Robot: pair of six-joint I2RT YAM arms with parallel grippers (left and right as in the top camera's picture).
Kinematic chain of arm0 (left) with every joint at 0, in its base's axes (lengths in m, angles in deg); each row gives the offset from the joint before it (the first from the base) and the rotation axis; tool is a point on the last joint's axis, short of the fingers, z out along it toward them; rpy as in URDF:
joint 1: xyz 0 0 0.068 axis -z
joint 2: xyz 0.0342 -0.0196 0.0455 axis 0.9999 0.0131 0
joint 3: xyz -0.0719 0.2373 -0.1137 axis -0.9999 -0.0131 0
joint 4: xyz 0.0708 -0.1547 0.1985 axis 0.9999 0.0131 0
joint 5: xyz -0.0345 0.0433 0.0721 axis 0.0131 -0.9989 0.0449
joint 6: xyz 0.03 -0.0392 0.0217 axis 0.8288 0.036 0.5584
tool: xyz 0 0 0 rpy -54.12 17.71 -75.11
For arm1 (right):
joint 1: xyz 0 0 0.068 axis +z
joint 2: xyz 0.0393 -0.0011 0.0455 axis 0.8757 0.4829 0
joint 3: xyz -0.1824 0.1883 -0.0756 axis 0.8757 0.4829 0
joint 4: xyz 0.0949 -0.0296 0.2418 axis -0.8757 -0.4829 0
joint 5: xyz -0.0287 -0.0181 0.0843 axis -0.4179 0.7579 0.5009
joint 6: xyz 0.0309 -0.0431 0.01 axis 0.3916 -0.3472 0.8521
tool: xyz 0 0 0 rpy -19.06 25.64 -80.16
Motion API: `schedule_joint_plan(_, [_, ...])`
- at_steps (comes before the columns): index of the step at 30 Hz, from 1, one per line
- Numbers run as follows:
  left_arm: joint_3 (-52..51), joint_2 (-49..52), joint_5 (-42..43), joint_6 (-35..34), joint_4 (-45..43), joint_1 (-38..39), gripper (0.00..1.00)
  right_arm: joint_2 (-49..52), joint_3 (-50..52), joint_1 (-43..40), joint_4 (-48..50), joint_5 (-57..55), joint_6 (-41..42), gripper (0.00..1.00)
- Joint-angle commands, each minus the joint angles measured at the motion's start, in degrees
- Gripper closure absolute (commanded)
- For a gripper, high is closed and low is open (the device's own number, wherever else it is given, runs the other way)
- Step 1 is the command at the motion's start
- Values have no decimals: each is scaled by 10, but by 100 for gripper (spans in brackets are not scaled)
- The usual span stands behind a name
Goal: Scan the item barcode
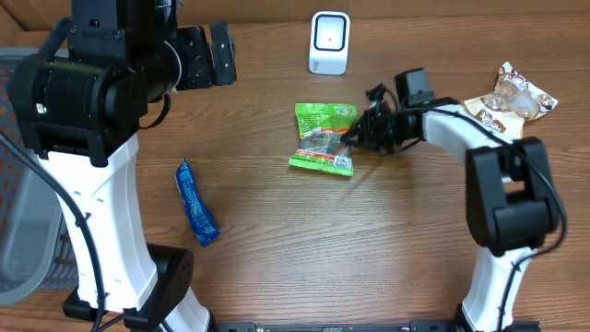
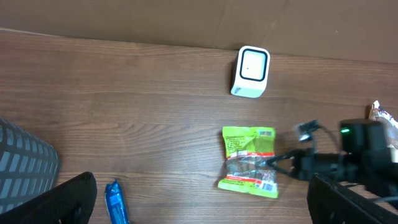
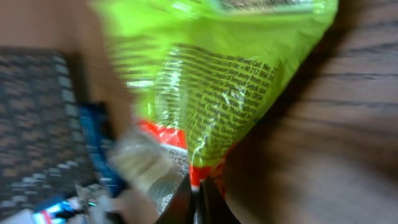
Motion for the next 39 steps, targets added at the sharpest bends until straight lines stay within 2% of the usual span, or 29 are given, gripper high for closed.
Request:
schedule_joint_plan(1, [1,-1,-3,-1,-1,1,0,-90,-6,-2,5,78,110,96])
schedule_joint_plan(4, [1,-1,-3,-1,-1,1,0,-125,-6,-4,36,126,180,96])
schedule_joint_plan(12, [1,-1,-3,-1,-1,1,0,-172,-6,-6,206,206,366,96])
schedule_joint_plan(13, [1,-1,-3,-1,-1,1,0,-172,-6,-6,257,226,411,96])
schedule_joint_plan(18, [1,-1,-3,-1,-1,1,0,-172,-6,-5,398,245,527,96])
schedule_joint_plan(23, [1,-1,-3,-1,-1,1,0,-172,-6,-5,480,245,575,96])
schedule_joint_plan(26, [1,-1,-3,-1,-1,1,0,-171,-6,-7,466,245,546,96])
schedule_joint_plan(30, [1,-1,-3,-1,-1,1,0,-171,-6,-8,364,225,435,93])
schedule_joint_plan(34, [1,-1,-3,-1,-1,1,0,-171,-6,-16,170,119,286,72])
schedule_joint_plan(37, [1,-1,-3,-1,-1,1,0,-171,-6,-19,75,9,200,58])
schedule_joint_plan(39, [1,-1,-3,-1,-1,1,0,-171,-6,-19,48,-51,145,34])
